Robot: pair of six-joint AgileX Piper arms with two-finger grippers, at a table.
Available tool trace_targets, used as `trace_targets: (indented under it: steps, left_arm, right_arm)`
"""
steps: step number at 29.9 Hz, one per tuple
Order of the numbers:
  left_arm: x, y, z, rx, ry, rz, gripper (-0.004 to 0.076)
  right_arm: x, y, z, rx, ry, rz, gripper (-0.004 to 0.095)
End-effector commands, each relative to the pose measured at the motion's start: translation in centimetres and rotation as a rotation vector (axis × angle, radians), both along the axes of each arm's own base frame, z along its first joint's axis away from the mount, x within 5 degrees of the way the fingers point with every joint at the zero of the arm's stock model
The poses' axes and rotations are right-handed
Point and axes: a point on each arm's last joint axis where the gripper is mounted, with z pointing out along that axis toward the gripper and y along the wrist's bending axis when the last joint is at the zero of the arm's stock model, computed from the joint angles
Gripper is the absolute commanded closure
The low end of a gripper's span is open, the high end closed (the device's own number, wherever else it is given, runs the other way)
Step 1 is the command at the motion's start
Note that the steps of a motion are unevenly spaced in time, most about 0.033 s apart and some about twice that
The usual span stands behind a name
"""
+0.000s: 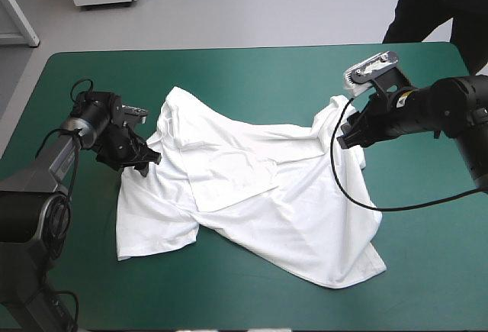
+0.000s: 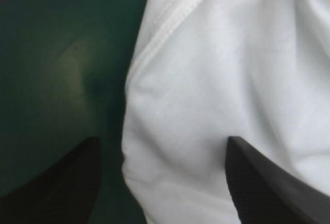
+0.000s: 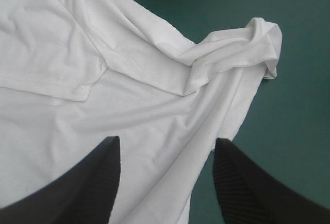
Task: Fold the cloth
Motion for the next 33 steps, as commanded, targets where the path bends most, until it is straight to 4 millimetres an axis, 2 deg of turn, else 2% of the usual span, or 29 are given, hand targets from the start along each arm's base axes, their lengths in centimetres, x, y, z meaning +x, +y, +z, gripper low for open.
trace_targets:
  steps: [1, 4, 5, 7, 10, 11, 17, 21, 24, 28, 33]
  left_arm:
    - [0.2, -0.1, 1.4, -0.021, -0.054, 0.005, 0.0226]
    - [0.3, -0.3, 0.6, -0.041, -0.020, 0.006, 0.0250]
    - [0.4, -0.4, 0.3, -0.048, -0.014, 0.004, 0.0297]
    - [0.5, -0.5, 0.0, -0.054, -0.001, 0.001, 0.0423]
    - [0.6, -0.5, -0.6, -0.051, 0.007, -0.014, 0.0698]
    - [0.7, -0.5, -0.8, -0.050, 0.012, -0.024, 0.0745]
    - [1.1, 0.3, -1.6, 0.037, 0.016, -0.025, 0.0746]
    - [1.7, 3.1, -0.8, 0.159, -0.028, 0.060, 0.0746]
    - [2.5, 6.0, 1.0, 0.159, -0.086, 0.151, 0.0746]
    - [3.7, 10.0, 4.9, 0.146, -0.224, 0.267, 0.0746]
    - [5.7, 14.2, 8.5, 0.078, -0.385, 0.381, 0.0746]
  right_arm:
    - [-1.2, -0.3, 2.2, 0.024, -0.112, -0.009, 0.0397]
    - [-1.4, -0.5, 2.3, 0.015, -0.124, -0.013, 0.0399]
    - [-1.4, -0.5, 2.4, 0.015, -0.126, -0.013, 0.0402]
    - [-1.5, -0.5, 2.5, 0.019, -0.128, -0.017, 0.0418]
    - [-1.6, -0.5, 2.5, 0.023, -0.129, -0.018, 0.0426]
    - [-1.6, -0.5, 2.5, 0.023, -0.129, -0.019, 0.0426]
    - [-1.4, -0.5, 2.7, 0.030, -0.154, -0.023, 0.0426]
    - [-1.3, -0.5, 2.8, 0.047, -0.166, -0.039, 0.0426]
    - [-1.0, -0.4, 2.7, 0.049, -0.167, -0.042, 0.0426]
    - [-0.6, -0.3, 2.4, 0.055, -0.150, -0.052, 0.0426]
    - [-0.4, 0.5, 2.2, 0.058, -0.151, -0.026, 0.0426]
